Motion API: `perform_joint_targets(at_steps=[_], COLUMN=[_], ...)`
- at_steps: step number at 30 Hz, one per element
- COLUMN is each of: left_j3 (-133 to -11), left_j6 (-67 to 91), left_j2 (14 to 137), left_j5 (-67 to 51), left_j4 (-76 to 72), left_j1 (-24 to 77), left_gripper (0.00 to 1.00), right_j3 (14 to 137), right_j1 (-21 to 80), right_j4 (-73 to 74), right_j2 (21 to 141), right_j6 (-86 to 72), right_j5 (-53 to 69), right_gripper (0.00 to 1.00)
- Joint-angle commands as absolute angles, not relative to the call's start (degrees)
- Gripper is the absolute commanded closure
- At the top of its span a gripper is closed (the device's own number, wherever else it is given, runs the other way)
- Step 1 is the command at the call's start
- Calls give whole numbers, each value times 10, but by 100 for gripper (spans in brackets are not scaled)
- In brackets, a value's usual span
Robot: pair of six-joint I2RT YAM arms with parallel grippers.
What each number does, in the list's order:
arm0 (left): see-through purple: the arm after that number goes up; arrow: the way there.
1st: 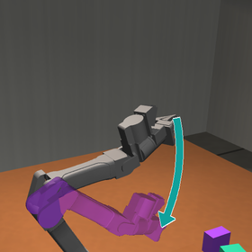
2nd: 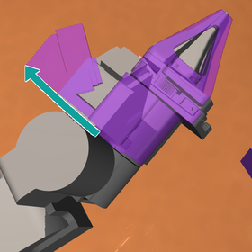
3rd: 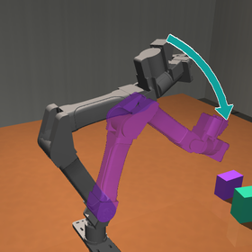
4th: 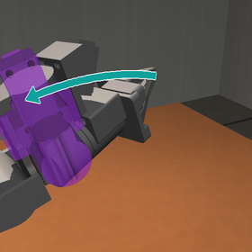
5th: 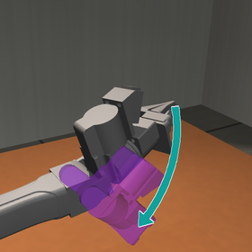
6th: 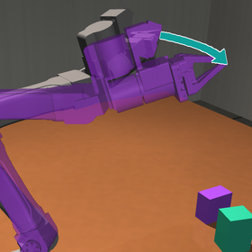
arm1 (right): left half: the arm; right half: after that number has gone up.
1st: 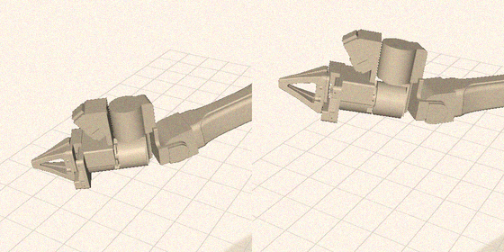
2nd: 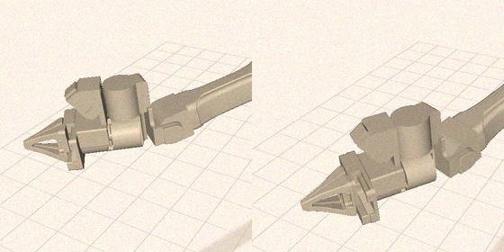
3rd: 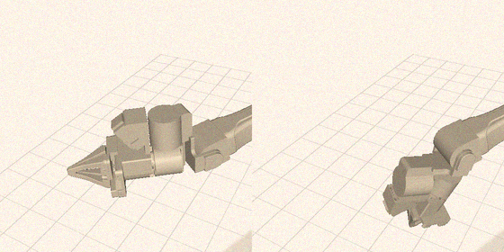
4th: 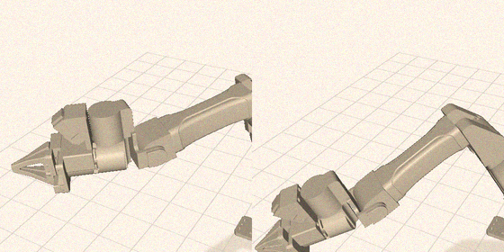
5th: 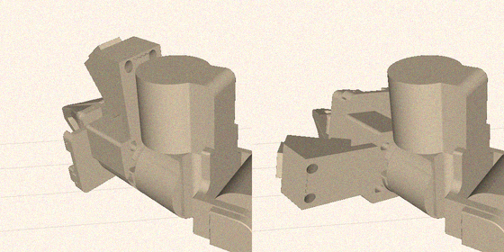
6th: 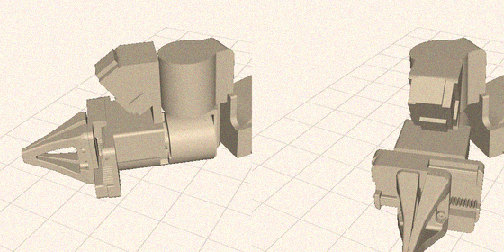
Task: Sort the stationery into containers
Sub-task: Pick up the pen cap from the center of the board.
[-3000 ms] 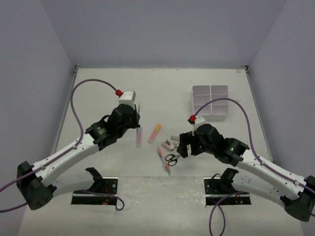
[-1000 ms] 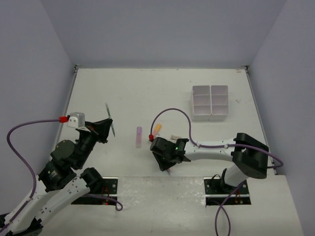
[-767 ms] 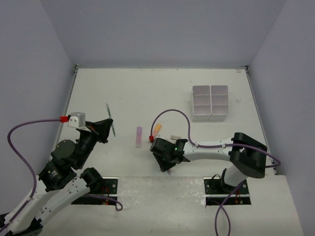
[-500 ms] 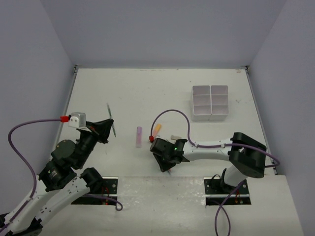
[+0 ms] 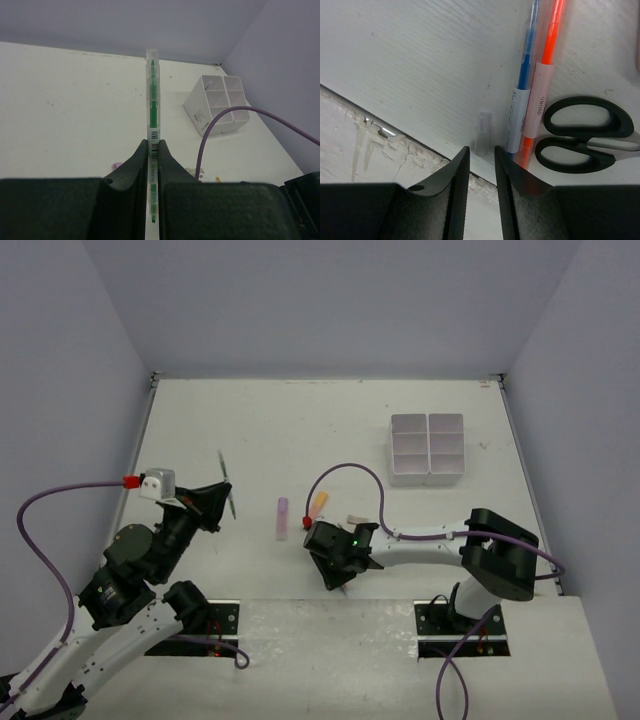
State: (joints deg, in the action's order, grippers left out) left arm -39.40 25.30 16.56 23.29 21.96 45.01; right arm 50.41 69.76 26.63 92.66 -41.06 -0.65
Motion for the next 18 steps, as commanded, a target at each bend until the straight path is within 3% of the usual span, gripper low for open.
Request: perform_joint_targets(at_steps=[1, 18], left_j3=[-389, -388], left_j6=[241, 239], left_j2=[167, 171], left_j5=[229, 225], left_j4=[215, 216], left_j1=[446, 446], left_gripper=[100, 100], right_j3=[525, 568], right_j1=[700, 700], right_j4=[283, 308], right_j2=[912, 896], right_j6=[-416, -396], right_j5=[-24, -30], right_gripper=[70, 64])
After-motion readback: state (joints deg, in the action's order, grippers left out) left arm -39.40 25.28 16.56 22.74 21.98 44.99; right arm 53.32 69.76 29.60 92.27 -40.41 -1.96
